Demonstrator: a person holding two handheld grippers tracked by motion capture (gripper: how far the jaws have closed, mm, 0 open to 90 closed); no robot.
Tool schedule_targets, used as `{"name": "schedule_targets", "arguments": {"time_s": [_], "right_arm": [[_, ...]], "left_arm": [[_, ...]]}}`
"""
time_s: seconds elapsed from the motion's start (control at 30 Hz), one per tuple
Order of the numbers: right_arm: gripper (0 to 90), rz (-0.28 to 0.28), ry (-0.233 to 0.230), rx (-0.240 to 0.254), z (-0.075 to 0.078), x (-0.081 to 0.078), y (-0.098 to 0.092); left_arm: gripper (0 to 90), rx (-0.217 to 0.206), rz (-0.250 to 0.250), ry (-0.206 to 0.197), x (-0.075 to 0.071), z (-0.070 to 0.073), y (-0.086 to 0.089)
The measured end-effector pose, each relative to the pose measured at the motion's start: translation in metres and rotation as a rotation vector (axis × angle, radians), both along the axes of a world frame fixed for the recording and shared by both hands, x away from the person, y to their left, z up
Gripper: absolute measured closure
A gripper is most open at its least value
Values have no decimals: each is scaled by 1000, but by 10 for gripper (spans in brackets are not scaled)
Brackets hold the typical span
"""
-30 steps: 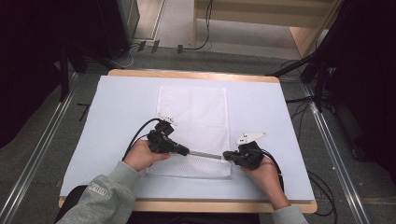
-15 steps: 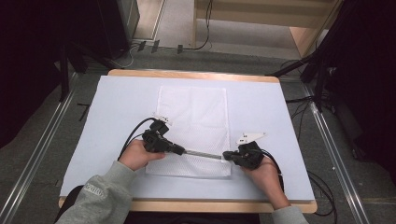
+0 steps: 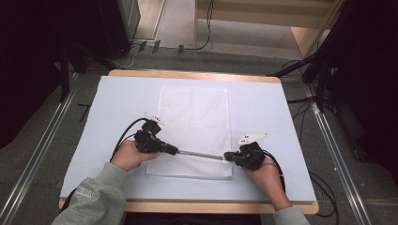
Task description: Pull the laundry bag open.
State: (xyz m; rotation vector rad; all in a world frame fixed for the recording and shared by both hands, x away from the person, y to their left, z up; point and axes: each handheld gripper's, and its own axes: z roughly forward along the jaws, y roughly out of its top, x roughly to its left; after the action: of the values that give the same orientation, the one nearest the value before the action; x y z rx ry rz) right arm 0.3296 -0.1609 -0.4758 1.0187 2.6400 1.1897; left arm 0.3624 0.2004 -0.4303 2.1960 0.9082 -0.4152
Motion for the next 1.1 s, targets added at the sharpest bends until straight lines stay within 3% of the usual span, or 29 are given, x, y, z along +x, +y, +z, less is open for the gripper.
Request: {"name": "schedule_targets", "arguments": {"time_s": [0.43,1.1], "right_arm": [[888,0,-2,4,0,0,0],[888,-2,-1,6,0,0,0]], "left_arm": [[877,-4,17,2,-3,1,15],[877,-2,28,3,-2,3,22]]}}
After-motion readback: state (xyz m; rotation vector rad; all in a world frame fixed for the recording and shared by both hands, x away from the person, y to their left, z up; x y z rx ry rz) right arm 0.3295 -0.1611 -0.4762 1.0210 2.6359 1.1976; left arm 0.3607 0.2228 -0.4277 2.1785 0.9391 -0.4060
